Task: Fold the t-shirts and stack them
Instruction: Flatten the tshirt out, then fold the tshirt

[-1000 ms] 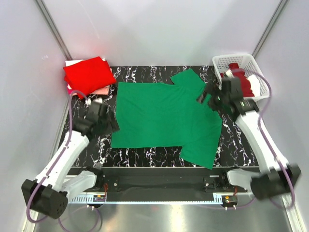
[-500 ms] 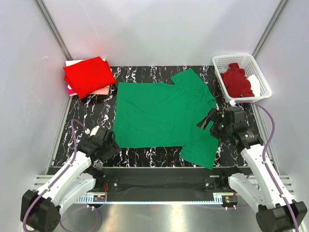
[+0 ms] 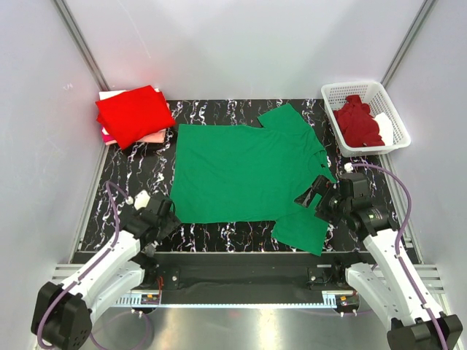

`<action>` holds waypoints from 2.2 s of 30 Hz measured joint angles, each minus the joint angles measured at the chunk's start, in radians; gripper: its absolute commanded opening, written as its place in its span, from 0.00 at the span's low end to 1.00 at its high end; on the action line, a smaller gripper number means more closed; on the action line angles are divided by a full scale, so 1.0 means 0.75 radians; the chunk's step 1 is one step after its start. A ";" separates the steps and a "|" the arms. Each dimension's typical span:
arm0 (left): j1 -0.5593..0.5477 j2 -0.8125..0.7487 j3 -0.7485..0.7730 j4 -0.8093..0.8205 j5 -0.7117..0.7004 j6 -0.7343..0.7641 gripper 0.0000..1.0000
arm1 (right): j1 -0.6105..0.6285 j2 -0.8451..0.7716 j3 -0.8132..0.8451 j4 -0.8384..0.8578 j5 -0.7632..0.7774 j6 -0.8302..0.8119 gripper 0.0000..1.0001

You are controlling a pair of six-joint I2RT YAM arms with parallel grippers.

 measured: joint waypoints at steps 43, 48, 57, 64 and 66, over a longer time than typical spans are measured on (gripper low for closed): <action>0.463 -0.058 0.034 0.129 -0.006 0.219 0.00 | 0.700 0.674 0.049 -0.241 0.444 0.357 0.79; 0.465 0.041 0.033 0.152 0.061 0.264 0.00 | 0.715 0.569 -0.073 -0.237 0.413 0.394 0.71; 0.465 0.041 0.032 0.187 0.098 0.279 0.00 | 0.738 0.695 -0.089 -0.166 0.372 0.372 0.55; 0.465 0.041 0.031 0.207 0.111 0.283 0.00 | 0.757 0.774 -0.055 -0.132 0.388 0.355 0.59; 0.465 0.041 0.031 0.208 0.116 0.286 0.00 | 0.760 0.809 -0.030 -0.133 0.393 0.338 0.52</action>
